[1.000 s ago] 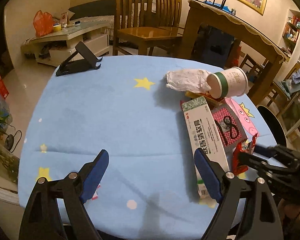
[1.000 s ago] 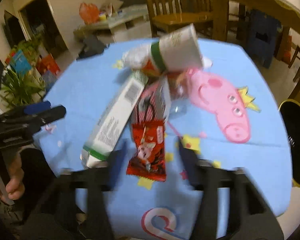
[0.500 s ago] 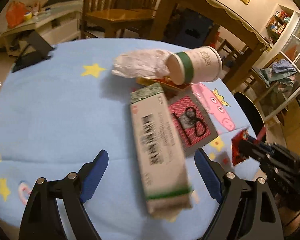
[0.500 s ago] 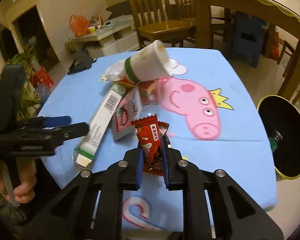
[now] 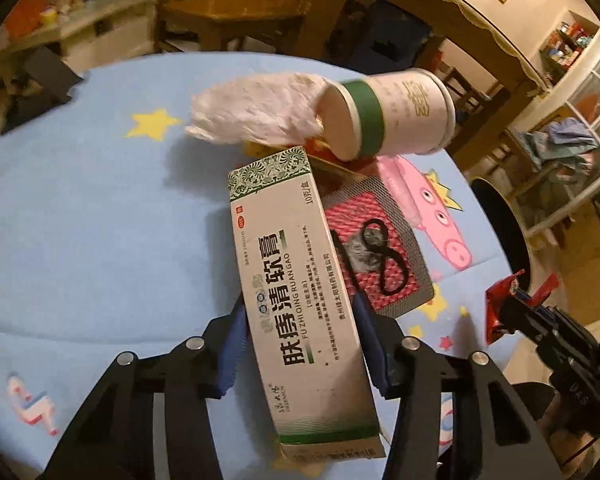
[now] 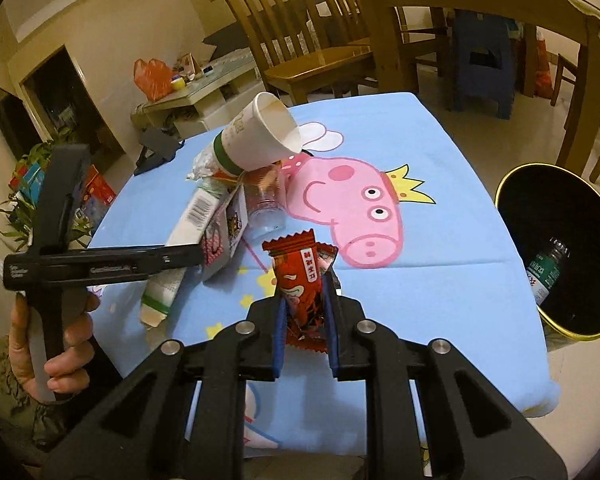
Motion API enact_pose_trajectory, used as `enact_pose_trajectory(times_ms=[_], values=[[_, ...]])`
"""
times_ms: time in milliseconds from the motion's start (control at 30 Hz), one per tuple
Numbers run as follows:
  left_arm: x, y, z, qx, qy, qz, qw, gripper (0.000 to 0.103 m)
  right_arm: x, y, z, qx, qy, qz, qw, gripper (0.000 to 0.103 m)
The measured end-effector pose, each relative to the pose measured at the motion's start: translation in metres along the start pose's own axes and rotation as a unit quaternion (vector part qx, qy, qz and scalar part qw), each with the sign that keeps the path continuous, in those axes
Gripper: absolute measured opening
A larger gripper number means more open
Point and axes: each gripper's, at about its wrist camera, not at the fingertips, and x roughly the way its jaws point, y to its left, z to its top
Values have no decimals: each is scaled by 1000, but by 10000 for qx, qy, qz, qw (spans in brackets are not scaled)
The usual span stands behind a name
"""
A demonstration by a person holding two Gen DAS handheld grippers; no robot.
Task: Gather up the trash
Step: 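Grasp the red snack wrapper with the right gripper while the left grasps the ointment box, then carry the wrapper with the right gripper into the bin and release it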
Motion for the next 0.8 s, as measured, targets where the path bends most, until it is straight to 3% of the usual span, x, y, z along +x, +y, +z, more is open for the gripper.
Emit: enact_pose_trajectory(times_ms=[200, 333, 600, 800], values=[[-43, -5, -5, 274, -727, 1144, 9904, 49, -6, -8, 5, 84, -126, 56, 9999, 16], [-58, -24, -2, 510, -1004, 1559, 9813, 49, -12, -8, 7, 80, -252, 84, 9996, 16], [-57, -83, -2, 1132, -1175, 1623, 9732, 50, -12, -35, 1, 338, -191, -141, 9991, 16], [-46, -123, -1, 1526, -1189, 1489, 9698, 50, -55, -79, 24, 656, -773, -491, 9936, 16]])
